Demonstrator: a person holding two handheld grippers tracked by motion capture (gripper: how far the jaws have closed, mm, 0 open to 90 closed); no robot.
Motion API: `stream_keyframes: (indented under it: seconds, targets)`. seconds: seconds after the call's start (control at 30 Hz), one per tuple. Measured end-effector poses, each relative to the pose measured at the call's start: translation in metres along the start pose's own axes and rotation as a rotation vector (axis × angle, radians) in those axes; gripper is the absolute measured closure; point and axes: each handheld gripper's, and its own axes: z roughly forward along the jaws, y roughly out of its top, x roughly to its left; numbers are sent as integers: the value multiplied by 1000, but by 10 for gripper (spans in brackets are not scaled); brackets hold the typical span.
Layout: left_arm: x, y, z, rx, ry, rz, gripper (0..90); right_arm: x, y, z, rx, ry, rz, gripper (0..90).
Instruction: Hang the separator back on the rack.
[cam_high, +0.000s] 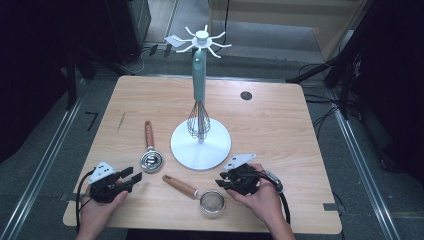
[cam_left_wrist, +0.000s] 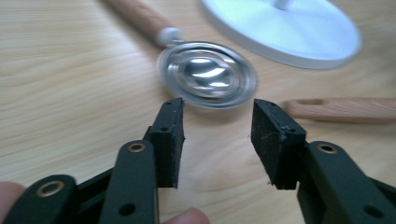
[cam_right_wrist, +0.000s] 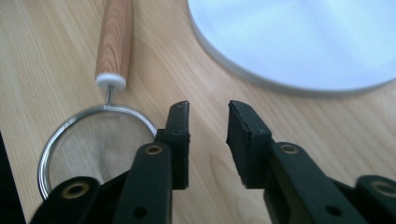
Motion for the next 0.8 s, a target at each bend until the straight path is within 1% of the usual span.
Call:
stream_keyframes:
  seconds: [0.07,0.1,0.17,0.2,0.23,0.27,0.3,0.33,0.43,0.5,0.53,0.57,0.67,0.73,0.8]
  targets:
    - [6,-1,-4,-11,32,1,485,2,7,1,16,11,-8,697]
    - [9,-1,-5,-13,46,1,470,3,10,1,28,19,-22,699]
    - [14,-1,-7,-28,63,-10,447,6,16,3,57,26,-40,681]
    - [16,-1,-7,-37,68,-14,443,7,19,3,67,30,-38,684]
    - [17,-1,-8,-48,89,-8,433,7,21,3,70,42,-36,679]
    - [18,0,-8,-52,101,3,420,8,25,4,72,50,-20,653]
    - [18,0,-8,-55,114,12,411,9,28,5,67,61,-19,634]
    - [19,0,-8,-64,121,13,406,9,30,6,74,78,-13,623]
    - [23,0,-10,-79,138,-19,363,12,39,11,127,87,-25,592]
    - [26,0,-10,-66,152,-38,340,14,44,14,156,115,-17,595]
    - [27,0,-10,-54,165,-40,324,16,47,16,172,127,-8,623]
    - [28,-1,-10,-47,174,-41,311,17,49,17,183,142,-6,631]
    - [31,-1,-9,-44,174,-60,307,20,54,22,224,157,-19,630]
    - [32,-2,-9,-45,170,-67,306,21,58,23,245,163,-11,643]
    - [33,-4,-6,-47,159,-77,304,23,60,25,246,160,10,653]
